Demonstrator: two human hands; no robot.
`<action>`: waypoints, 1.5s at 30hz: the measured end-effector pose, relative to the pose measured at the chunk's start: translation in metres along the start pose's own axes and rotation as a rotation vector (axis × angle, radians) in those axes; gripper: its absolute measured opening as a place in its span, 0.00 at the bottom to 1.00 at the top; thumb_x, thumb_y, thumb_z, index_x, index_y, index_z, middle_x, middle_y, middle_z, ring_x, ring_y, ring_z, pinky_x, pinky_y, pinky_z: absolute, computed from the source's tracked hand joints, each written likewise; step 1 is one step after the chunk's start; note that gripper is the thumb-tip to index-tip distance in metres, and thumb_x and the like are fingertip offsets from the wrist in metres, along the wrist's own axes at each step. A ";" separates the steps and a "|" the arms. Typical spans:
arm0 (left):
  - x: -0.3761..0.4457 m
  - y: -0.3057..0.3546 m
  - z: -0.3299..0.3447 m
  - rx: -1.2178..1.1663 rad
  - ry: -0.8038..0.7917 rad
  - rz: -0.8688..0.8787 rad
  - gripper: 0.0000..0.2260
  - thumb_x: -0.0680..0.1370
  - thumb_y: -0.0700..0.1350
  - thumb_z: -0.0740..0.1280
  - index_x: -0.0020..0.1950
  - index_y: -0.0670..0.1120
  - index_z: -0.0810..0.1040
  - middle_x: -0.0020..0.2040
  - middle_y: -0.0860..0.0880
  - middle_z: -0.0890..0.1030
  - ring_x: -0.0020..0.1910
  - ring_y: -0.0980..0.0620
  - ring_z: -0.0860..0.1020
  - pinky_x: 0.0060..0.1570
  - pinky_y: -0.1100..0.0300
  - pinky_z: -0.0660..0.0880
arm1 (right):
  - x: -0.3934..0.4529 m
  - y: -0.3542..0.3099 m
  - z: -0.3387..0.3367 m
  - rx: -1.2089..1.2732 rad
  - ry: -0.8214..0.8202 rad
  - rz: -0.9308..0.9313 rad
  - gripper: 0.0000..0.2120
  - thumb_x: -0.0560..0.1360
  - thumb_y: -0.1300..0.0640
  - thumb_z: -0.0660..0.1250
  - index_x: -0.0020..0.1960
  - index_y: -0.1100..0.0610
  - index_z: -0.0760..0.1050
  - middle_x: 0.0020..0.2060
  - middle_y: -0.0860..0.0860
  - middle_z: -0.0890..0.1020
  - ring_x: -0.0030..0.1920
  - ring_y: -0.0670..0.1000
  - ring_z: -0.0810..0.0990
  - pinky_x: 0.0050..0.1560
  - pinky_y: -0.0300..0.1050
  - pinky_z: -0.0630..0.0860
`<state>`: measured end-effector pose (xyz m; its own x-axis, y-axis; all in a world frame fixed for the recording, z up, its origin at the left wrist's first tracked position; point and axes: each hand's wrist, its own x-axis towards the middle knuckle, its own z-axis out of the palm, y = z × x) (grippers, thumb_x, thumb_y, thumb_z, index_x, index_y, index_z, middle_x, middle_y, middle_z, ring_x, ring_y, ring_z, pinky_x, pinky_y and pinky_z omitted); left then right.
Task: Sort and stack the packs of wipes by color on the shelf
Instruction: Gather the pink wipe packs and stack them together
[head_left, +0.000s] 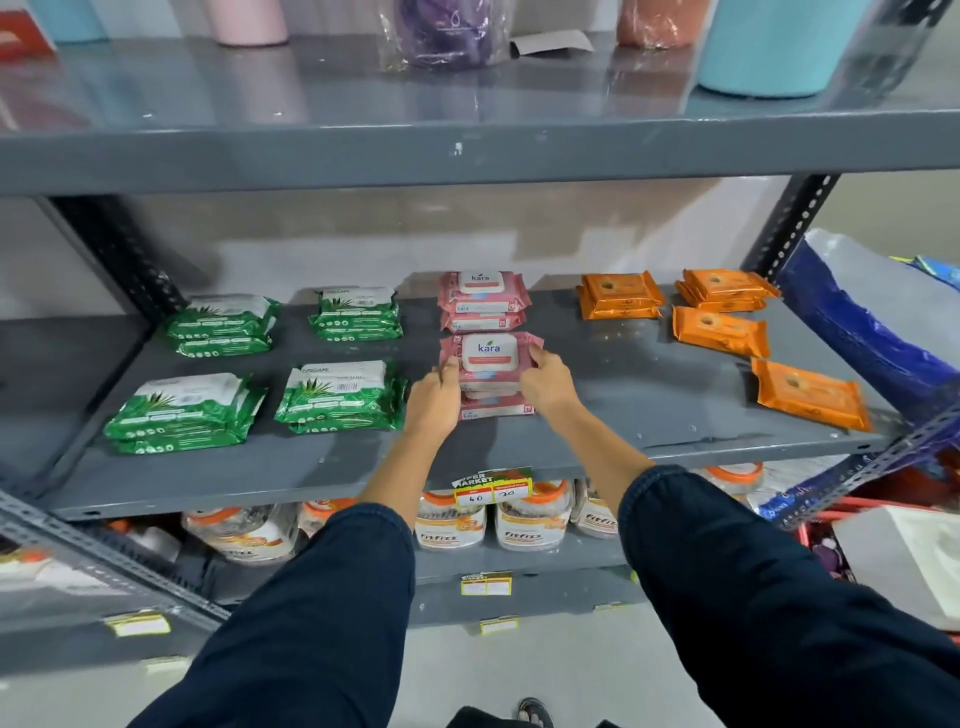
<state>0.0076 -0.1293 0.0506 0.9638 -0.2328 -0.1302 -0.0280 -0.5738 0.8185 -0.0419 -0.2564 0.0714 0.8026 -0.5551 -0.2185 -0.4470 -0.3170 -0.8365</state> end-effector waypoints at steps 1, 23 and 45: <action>-0.002 0.000 0.001 0.004 0.006 0.000 0.27 0.82 0.55 0.48 0.57 0.34 0.76 0.57 0.34 0.78 0.55 0.37 0.76 0.55 0.50 0.70 | 0.001 0.000 -0.002 -0.013 -0.013 -0.012 0.21 0.80 0.65 0.53 0.71 0.57 0.67 0.64 0.58 0.76 0.61 0.61 0.77 0.58 0.48 0.75; -0.014 -0.002 0.013 0.234 0.138 0.250 0.22 0.83 0.50 0.45 0.75 0.43 0.59 0.76 0.46 0.60 0.76 0.48 0.56 0.74 0.53 0.55 | -0.001 0.013 -0.021 -0.065 0.040 -0.119 0.26 0.77 0.68 0.55 0.74 0.60 0.60 0.71 0.59 0.70 0.57 0.57 0.78 0.40 0.41 0.75; -0.021 0.095 0.246 0.672 -0.103 0.419 0.28 0.81 0.56 0.48 0.75 0.39 0.53 0.77 0.40 0.55 0.77 0.42 0.50 0.76 0.48 0.45 | 0.095 0.162 -0.261 -0.649 0.110 -0.031 0.25 0.79 0.55 0.60 0.74 0.60 0.59 0.71 0.60 0.68 0.69 0.61 0.69 0.64 0.53 0.70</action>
<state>-0.0807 -0.3720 -0.0064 0.8091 -0.5866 0.0356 -0.5682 -0.7654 0.3023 -0.1407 -0.5613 0.0459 0.7893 -0.6025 -0.1182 -0.5995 -0.7145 -0.3607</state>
